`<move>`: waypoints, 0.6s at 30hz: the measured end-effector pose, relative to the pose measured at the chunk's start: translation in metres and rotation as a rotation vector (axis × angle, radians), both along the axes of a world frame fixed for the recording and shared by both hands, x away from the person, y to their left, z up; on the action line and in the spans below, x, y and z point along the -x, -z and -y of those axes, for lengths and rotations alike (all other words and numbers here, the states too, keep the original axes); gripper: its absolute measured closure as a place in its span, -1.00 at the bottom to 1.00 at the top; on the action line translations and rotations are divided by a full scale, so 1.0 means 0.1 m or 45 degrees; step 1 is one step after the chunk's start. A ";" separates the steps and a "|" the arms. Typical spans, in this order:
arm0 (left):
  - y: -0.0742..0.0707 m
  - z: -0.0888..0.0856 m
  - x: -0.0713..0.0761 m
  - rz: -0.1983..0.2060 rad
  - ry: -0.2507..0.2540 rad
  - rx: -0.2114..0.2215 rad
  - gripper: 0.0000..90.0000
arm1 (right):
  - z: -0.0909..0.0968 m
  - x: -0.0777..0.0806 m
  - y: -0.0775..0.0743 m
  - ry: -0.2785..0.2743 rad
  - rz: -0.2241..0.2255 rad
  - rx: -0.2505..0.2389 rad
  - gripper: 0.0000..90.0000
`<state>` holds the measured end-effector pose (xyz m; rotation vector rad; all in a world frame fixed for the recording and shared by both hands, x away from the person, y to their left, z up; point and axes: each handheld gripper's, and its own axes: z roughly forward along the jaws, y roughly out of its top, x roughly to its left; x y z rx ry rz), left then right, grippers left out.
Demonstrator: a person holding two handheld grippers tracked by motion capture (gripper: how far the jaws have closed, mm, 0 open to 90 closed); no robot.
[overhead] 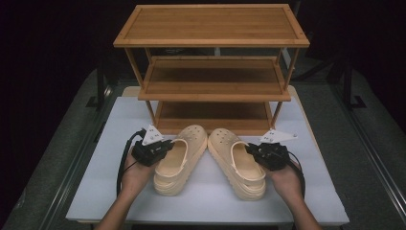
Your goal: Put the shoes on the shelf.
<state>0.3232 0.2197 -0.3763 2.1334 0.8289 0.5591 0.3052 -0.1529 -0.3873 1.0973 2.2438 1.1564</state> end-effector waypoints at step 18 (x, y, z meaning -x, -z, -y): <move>-0.22 -0.04 -0.26 0.056 -0.038 0.036 0.86 | 0.08 -0.25 -0.13 0.047 0.047 0.017 0.87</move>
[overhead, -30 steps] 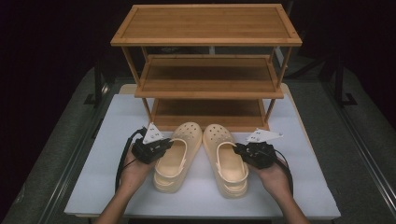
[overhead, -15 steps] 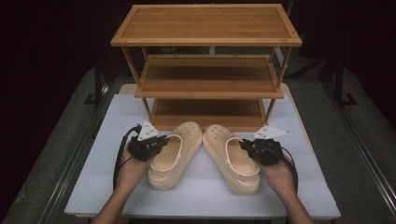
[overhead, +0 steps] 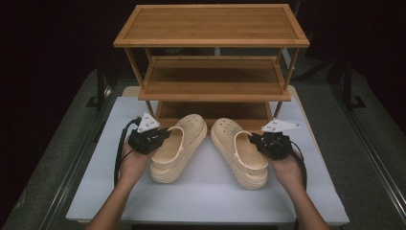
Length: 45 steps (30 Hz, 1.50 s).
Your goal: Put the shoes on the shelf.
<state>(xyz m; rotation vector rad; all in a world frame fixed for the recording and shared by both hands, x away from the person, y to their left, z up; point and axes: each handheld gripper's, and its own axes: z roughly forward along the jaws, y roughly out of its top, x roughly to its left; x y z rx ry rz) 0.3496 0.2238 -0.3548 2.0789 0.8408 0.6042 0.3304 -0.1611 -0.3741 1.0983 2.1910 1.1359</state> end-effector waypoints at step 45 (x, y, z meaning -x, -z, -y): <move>0.38 0.56 -0.85 0.078 -0.143 -0.012 0.76 | -0.31 -0.98 0.23 0.195 0.075 0.052 0.81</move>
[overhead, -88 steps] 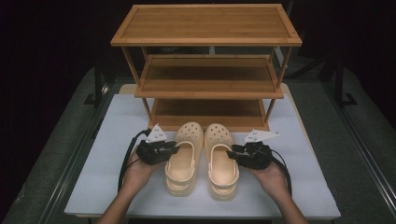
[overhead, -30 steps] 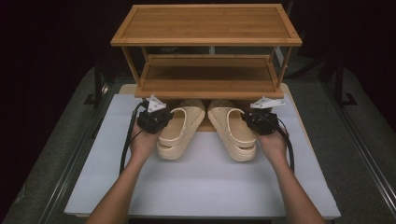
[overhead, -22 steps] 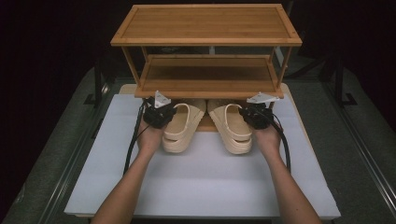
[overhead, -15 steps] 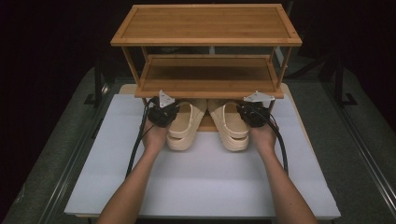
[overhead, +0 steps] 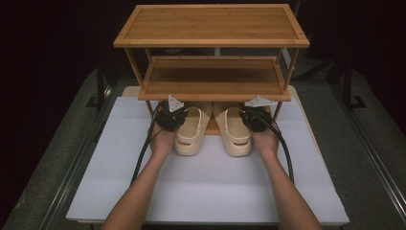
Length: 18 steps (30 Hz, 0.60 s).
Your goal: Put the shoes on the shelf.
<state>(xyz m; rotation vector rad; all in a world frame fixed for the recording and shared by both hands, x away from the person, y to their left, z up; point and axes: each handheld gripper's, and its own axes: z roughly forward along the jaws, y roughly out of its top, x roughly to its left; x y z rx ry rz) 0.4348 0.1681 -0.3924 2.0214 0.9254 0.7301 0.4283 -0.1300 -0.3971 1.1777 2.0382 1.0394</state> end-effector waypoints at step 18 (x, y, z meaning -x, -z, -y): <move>-0.30 -0.32 0.28 -0.131 0.171 0.109 -0.19 | 0.25 0.30 -0.23 -0.101 -0.090 -0.105 0.02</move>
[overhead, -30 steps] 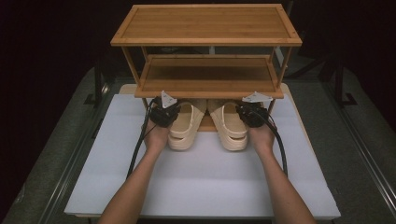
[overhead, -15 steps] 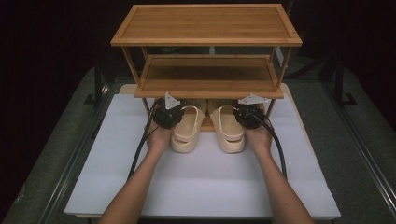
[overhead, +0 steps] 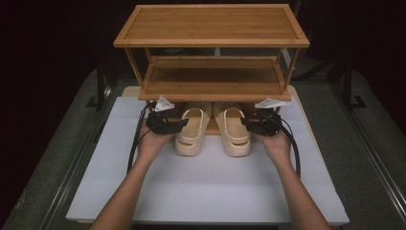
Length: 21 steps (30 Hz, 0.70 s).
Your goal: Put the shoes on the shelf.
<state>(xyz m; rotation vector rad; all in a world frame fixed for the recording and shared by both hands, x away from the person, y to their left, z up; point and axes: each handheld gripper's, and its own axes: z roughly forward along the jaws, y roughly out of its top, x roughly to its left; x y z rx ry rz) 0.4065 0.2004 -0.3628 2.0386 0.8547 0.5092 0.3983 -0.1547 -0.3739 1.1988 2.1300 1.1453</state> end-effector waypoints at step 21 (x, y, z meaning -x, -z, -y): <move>0.40 -0.31 0.43 -0.165 0.143 0.003 -0.72 | 0.29 0.53 0.23 -0.121 -0.112 -0.083 -0.35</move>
